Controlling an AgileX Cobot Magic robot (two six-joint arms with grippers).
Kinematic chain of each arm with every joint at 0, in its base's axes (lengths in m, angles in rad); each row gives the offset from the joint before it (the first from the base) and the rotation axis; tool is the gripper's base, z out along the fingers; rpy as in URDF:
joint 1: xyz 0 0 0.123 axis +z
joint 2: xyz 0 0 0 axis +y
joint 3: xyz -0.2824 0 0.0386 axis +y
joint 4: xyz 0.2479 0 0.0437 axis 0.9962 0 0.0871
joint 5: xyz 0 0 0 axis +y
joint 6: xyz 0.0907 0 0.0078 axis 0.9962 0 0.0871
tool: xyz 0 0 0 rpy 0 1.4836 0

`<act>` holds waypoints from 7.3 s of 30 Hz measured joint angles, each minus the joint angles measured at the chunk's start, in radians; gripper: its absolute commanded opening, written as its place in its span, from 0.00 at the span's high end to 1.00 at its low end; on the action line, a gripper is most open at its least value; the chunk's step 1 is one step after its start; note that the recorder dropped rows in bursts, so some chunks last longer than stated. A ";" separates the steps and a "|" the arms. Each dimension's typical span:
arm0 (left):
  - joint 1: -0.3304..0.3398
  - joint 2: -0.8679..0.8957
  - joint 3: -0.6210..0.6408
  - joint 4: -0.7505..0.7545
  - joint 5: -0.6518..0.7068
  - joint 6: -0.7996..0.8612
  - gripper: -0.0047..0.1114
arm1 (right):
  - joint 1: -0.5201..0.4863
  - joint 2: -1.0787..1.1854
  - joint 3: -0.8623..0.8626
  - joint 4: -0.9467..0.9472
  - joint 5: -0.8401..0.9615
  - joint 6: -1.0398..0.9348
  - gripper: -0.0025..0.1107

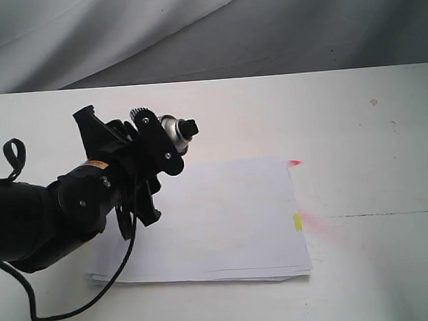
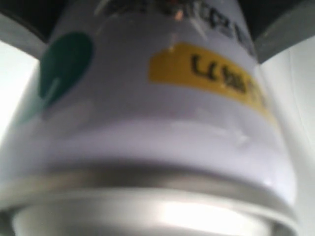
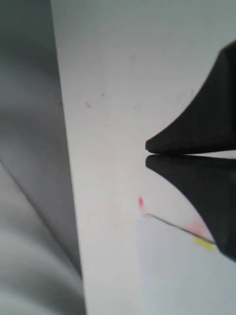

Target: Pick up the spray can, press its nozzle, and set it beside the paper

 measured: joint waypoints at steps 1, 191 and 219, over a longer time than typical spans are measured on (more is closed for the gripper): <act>0.000 0.000 0.000 0.000 0.000 0.009 0.96 | 0.000 0.000 0.000 0.034 -0.034 0.000 0.98; 0.006 0.000 0.012 -0.205 -0.053 0.217 0.96 | 0.325 1.847 -1.471 1.071 0.845 -1.364 0.98; 0.038 -0.002 -0.014 -0.214 -0.006 -0.043 0.96 | 0.178 1.711 -1.471 0.964 0.942 -1.334 0.98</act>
